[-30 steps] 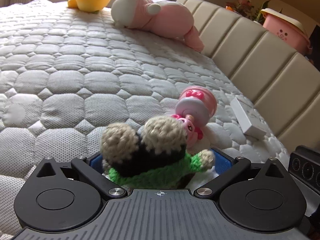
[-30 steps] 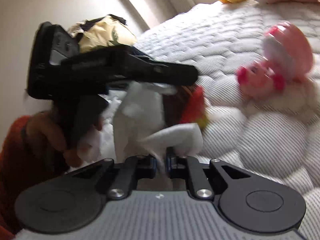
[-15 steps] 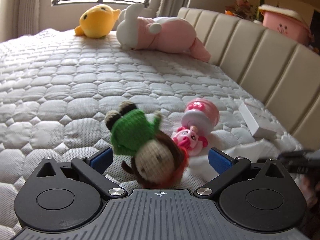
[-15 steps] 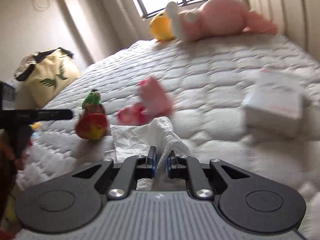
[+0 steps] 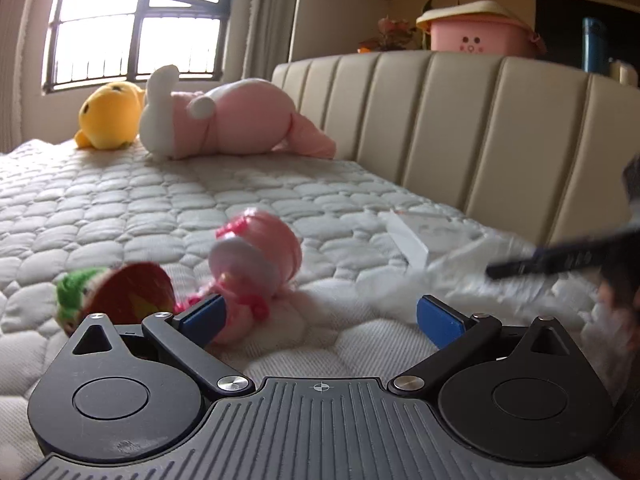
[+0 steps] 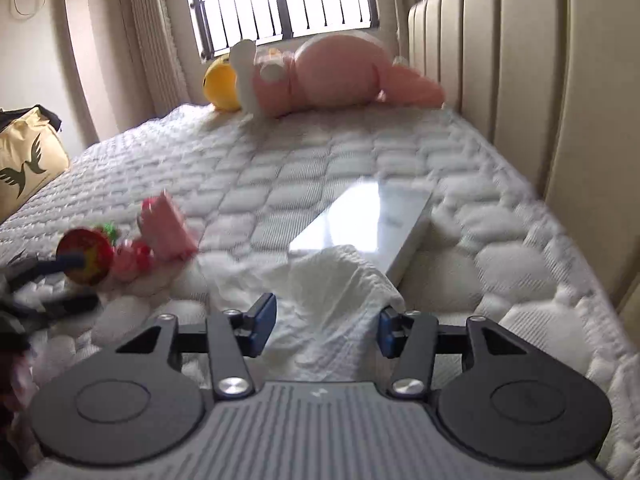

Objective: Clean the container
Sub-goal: 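Move the right tool holding the tissue away from the doll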

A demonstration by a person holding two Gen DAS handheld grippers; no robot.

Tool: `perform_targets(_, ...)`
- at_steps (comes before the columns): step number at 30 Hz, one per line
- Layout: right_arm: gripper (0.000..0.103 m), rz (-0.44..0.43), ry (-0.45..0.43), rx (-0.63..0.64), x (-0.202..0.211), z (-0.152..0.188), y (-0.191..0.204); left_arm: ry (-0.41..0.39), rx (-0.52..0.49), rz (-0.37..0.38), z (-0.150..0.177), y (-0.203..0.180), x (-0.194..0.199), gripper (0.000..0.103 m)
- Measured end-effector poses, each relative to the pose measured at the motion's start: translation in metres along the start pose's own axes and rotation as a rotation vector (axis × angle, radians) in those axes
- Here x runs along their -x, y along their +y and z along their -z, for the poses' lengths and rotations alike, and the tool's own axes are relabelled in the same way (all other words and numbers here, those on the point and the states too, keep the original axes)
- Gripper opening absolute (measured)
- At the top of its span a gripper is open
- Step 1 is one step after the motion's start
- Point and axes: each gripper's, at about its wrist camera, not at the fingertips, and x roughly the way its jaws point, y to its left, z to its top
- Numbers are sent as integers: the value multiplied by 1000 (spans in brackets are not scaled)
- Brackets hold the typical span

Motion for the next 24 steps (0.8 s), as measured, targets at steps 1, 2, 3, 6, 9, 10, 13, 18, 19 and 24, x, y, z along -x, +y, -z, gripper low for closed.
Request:
perform_targets(1,66,0,-35,5,6,-6,4,-1,-14,-21,7,-4,-4,103)
perform_targets(2,81,-3,-77,9,10,-14,9,10,-32,-49,14,-5,-9,103)
perform_targets(3,87,-5,-122,11,14,-20,16,30,-22,-64,16,-3,-12,103)
perform_targets(6,90,-53,-195,9,12,-37,38,28,51,-77,18,10,-13,103)
perform_targets(9,90,-247,-105,-134,-22,-45,55,-49,150,-62,25,29,1,103)
perform_targets(10,86,-326,-41,-207,-40,-45,60,-72,174,-46,26,34,4,103)
perform_targets(13,72,-409,108,-300,-90,-44,76,-103,193,-36,29,37,9,103)
perform_targets(18,74,-364,209,-350,-143,-42,91,-155,146,-52,31,29,15,103)
perform_targets(19,81,-345,200,-349,-147,-42,93,-160,140,-54,31,27,14,103)
perform_targets(24,90,-314,201,-399,-176,-41,94,-162,178,-26,32,34,11,103)
